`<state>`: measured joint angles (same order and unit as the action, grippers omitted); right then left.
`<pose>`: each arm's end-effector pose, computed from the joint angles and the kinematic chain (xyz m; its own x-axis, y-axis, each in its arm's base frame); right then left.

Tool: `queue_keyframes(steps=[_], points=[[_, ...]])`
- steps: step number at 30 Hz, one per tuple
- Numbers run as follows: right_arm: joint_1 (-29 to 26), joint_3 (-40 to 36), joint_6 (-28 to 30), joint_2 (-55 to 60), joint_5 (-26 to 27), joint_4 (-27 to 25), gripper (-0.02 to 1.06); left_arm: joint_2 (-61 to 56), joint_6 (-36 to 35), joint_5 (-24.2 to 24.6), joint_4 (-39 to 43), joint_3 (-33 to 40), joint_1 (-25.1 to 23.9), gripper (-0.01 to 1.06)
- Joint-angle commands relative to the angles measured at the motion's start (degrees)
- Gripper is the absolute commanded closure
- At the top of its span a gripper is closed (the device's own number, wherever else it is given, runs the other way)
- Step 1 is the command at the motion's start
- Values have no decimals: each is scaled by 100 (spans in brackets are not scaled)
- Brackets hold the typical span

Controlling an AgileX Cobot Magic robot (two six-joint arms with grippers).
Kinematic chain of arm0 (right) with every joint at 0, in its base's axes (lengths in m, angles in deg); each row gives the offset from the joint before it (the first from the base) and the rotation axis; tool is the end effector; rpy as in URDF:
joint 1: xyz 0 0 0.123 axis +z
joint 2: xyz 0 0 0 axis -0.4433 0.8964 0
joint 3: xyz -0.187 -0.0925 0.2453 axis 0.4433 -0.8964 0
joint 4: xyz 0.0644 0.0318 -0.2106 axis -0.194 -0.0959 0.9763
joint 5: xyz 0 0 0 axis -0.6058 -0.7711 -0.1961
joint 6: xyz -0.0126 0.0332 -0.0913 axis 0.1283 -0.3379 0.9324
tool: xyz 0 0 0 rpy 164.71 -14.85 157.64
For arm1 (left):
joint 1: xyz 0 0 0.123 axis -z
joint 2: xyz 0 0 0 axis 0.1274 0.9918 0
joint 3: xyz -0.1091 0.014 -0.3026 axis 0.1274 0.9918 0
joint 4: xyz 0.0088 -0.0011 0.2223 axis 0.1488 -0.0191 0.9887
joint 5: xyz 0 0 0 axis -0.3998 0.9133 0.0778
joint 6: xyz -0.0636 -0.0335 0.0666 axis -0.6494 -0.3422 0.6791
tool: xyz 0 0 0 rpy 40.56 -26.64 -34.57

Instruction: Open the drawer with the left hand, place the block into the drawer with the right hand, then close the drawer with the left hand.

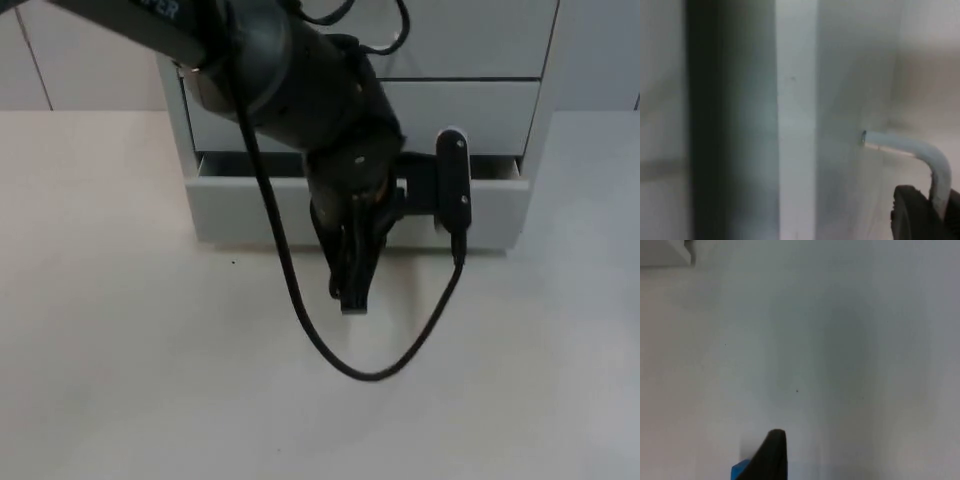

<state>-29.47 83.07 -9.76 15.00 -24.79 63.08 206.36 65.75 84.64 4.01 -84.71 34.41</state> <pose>0.1365 -0.0051 0.3192 -0.8436 0.0300 -0.5361 0.0278 0.9995 0.0122 0.3593 -0.2823 0.1356 -0.0036 0.9985 -0.0544 0.8733 0.0297 0.4864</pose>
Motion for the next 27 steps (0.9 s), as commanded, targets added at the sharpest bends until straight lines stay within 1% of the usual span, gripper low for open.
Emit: queue_keyframes(steps=[1,5,6,9,11,15,16,18,22,27], points=[[-27,49,-22,-32,45,21,-1,-6,33,1179,-984,169,134,105],[-27,49,-22,-32,68,19,-1,-114,469,1658,-1562,169,403,105],[-27,49,-22,-32,68,19,-1,-114,469,1658,-1562,169,403,105],[-27,49,-22,-32,68,19,-1,-231,562,1900,-1767,169,554,105],[-27,49,-22,-32,68,19,-1,-345,580,1896,-1888,239,565,105],[-27,49,-22,-32,44,22,-1,-814,580,1549,-2104,758,591,105],[-27,49,-22,-32,44,22,-1,-814,580,1549,-2104,758,591,105],[-27,49,-22,-32,44,22,-1,-1003,593,1423,-2169,1025,591,105],[-27,49,-22,-32,56,22,-1,-1090,602,1446,-2250,1254,636,105],[-27,49,-22,-32,66,22,-1,-1114,602,1123,-2474,1699,815,105]])
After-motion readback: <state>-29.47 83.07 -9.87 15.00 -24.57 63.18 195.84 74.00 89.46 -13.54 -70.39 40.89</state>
